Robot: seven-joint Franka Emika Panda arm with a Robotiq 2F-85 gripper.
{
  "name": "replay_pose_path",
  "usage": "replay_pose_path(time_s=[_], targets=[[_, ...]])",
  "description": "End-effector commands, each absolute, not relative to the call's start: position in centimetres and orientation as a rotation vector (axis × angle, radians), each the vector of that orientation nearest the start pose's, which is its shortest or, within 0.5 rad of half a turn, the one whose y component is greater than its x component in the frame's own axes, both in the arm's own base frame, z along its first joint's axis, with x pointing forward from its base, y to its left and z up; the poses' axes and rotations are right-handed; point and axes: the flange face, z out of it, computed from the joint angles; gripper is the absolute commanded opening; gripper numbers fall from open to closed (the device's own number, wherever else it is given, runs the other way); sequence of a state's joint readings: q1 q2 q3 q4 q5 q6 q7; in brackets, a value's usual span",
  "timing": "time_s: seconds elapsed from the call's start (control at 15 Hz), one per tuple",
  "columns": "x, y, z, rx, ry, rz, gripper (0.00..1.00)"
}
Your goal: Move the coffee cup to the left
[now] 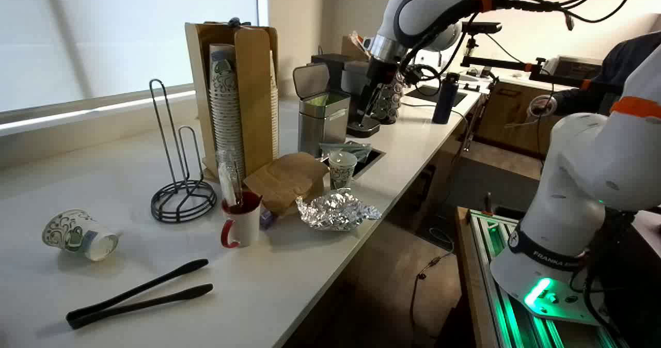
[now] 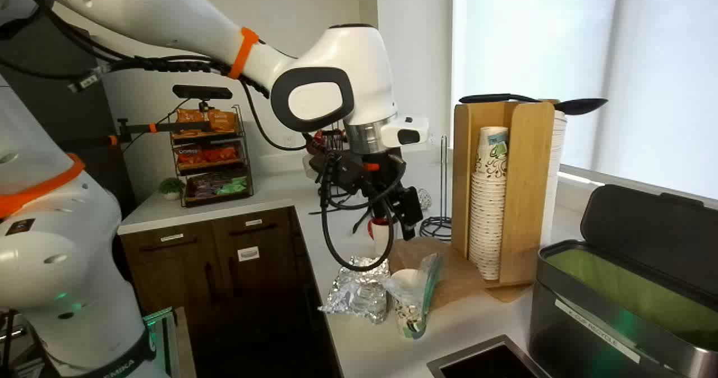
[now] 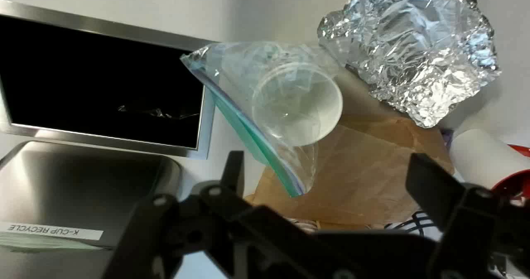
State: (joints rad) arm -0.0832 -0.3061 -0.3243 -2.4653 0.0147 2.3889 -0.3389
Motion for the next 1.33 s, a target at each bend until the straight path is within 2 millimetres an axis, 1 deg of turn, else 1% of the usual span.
replay_pose_path(time_s=[0.0, 0.27, 0.33, 0.4, 0.47, 0.53, 0.6, 0.8, 0.93, 1.07, 1.2, 1.27], targets=[[42.2, -18.4, 42.4, -3.094, 0.116, -0.369, 1.0], [45.2, -13.6, 41.2, -3.142, -0.054, -0.332, 1.0], [46.2, -12.0, 40.0, -3.16, -0.103, -0.281, 1.0], [46.8, -11.1, 39.5, -3.186, -0.139, -0.252, 1.0], [47.3, -10.1, 38.0, -3.205, -0.147, -0.187, 1.0], [47.9, -9.6, 37.4, -3.232, -0.158, -0.155, 1.0], [48.2, -9.1, 36.1, -3.26, -0.146, -0.106, 1.0], [48.6, -9.0, 33.0, -3.324, -0.047, 0.009, 1.0], [48.6, -9.7, 31.4, -3.343, 0.073, 0.031, 1.0], [48.6, -10.7, 31.1, -3.334, 0.191, 0.015, 1.0], [49.0, -11.1, 31.0, -3.329, 0.247, -0.01, 1.0], [49.5, -11.1, 31.0, -3.316, 0.249, -0.05, 1.0]])
